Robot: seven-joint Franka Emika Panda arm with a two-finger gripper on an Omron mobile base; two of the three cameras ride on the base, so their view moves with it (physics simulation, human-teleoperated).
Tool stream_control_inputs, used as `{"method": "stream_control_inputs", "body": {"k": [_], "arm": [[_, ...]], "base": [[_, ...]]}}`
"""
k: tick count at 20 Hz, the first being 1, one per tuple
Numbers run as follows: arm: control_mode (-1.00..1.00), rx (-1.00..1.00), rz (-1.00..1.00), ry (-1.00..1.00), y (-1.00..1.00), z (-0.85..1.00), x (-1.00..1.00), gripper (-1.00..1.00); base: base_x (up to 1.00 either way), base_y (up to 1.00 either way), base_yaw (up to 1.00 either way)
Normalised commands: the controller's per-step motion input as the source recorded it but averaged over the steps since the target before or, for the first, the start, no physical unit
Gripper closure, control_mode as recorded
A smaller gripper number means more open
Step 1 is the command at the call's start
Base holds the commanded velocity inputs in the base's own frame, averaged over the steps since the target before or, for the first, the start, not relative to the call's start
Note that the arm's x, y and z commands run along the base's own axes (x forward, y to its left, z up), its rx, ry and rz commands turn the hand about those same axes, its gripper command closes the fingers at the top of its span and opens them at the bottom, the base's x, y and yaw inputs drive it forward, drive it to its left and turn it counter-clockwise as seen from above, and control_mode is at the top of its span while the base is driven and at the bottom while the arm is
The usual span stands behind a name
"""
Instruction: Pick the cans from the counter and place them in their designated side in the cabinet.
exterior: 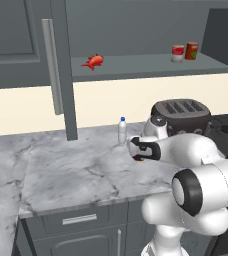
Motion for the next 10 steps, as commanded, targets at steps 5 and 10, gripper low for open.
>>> {"method": "stream_control_inputs", "body": {"k": [5, 10], "arm": [[-1.00, 0.00, 0.00, 0.00, 0.00, -0.22, 0.23, -1.00], [-1.00, 0.00, 0.00, 0.00, 0.00, -0.20, 0.27, -1.00]], "base": [[0.00, 0.00, 0.00], [0.00, 0.00, 0.00]]}}
